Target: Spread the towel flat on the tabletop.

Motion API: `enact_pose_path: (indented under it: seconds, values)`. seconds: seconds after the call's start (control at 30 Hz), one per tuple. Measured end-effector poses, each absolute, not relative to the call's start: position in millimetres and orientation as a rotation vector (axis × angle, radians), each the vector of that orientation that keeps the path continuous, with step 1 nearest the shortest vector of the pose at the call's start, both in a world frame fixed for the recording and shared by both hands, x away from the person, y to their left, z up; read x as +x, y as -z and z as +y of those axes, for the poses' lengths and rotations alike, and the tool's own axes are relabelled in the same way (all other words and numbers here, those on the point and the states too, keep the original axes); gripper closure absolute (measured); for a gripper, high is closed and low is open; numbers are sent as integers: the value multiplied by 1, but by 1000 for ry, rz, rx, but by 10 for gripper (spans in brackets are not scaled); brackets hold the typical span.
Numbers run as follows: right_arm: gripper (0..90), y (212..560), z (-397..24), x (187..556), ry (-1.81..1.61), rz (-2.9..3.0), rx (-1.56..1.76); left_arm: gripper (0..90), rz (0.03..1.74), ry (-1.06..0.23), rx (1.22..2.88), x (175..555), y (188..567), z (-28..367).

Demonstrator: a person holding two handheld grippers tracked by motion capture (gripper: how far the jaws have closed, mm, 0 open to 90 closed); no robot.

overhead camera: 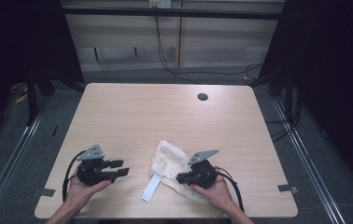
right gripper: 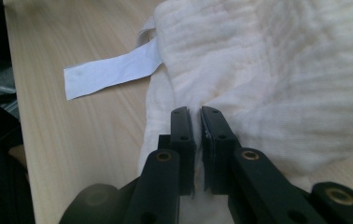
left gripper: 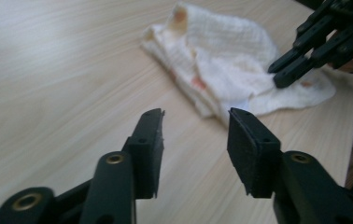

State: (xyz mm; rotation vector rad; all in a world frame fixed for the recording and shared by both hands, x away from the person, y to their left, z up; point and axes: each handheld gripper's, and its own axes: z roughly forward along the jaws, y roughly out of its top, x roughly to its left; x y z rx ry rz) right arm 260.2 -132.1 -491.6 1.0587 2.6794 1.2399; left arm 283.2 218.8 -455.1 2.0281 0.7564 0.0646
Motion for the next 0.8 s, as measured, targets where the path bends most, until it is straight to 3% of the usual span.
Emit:
enact_pose_path:
  seconds: [0.1,0.2,0.37,0.57,0.63,0.7,0.8]
  values:
    - [823,492,-134,254,-1194,2674,1010,631,692,3,2032,295,451,195]
    - [722,496,-138,250,-1201,2683,1028,661,679,19,2031,306,451,179]
    - [691,493,-146,245,-1243,2654,1034,692,641,56,2056,317,459,163]
    - [625,490,-165,233,-1257,2616,1067,556,656,100,2094,324,481,146]
    - [599,495,-166,231,-1222,2622,1082,557,646,102,2109,325,485,143]
    - [595,497,-166,232,-1207,2628,1077,670,592,73,2163,325,489,140]
    - [590,498,-163,235,-1193,2621,1063,748,600,107,2179,326,498,140]
